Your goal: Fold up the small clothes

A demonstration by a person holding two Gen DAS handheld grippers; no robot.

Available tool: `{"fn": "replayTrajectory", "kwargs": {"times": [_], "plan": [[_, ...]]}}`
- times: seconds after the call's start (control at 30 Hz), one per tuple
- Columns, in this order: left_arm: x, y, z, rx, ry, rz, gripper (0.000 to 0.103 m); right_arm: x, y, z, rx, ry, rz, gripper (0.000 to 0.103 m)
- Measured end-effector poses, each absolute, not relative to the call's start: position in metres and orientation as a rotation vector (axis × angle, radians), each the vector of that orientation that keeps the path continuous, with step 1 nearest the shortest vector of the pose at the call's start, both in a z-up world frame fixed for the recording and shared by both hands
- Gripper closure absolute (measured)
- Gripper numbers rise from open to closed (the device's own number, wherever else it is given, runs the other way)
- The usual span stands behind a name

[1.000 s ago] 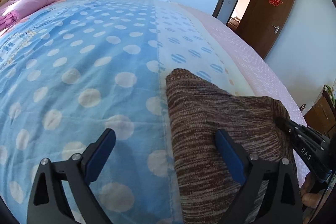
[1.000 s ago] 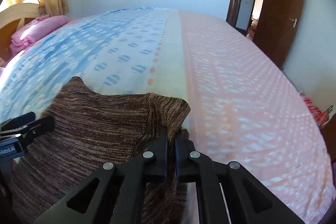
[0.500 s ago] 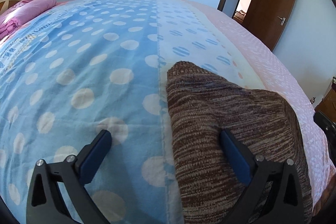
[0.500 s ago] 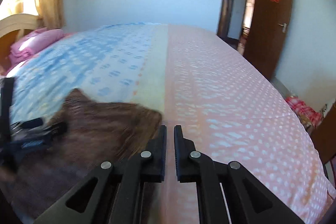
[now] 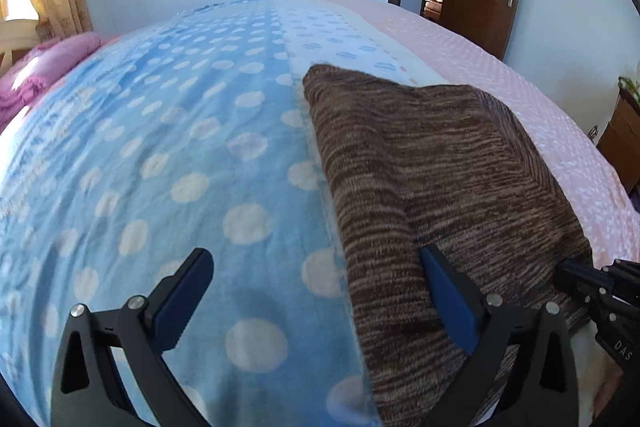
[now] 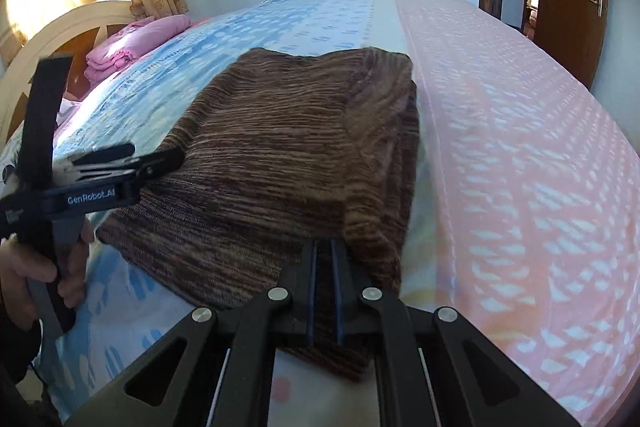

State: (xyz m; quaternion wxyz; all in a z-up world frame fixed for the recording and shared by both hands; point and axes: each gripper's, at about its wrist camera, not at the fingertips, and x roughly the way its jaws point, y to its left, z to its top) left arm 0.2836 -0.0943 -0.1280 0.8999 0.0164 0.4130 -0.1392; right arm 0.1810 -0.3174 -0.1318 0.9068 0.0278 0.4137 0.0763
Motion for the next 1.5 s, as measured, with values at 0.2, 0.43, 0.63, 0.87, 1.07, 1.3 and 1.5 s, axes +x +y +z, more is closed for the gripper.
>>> {"fn": "replayTrajectory", "kwargs": {"times": [0.2,0.43,0.63,0.87,1.07,1.3,1.5], "plan": [[0.287,-0.094,-0.131,0.007,0.872,-0.282,0.0,0.168,-0.322,-0.127,0.11,0.821,0.137,0.098],[0.251,-0.082,-0.122,-0.088,0.874,-0.297,0.0,0.15,-0.333,-0.128,0.162,0.817,0.128,0.098],[0.245,-0.111,-0.136,0.101,0.862,-0.246,0.0,0.148,-0.333,-0.13,0.162,0.807,0.122,0.098],[0.244,-0.104,-0.136,0.078,0.86,-0.248,0.0,0.138,-0.336,-0.126,0.186,0.819,0.084,0.095],[0.242,-0.104,-0.136,0.061,0.86,-0.255,0.0,0.124,-0.333,-0.096,0.168,0.794,-0.029,0.093],[0.242,-0.103,-0.137,0.054,0.855,-0.256,0.0,0.206,-0.296,-0.087,0.019,0.781,0.002,0.093],[0.242,-0.102,-0.137,0.043,0.856,-0.265,0.0,0.237,-0.308,-0.123,0.016,0.81,-0.108,0.098]]}}
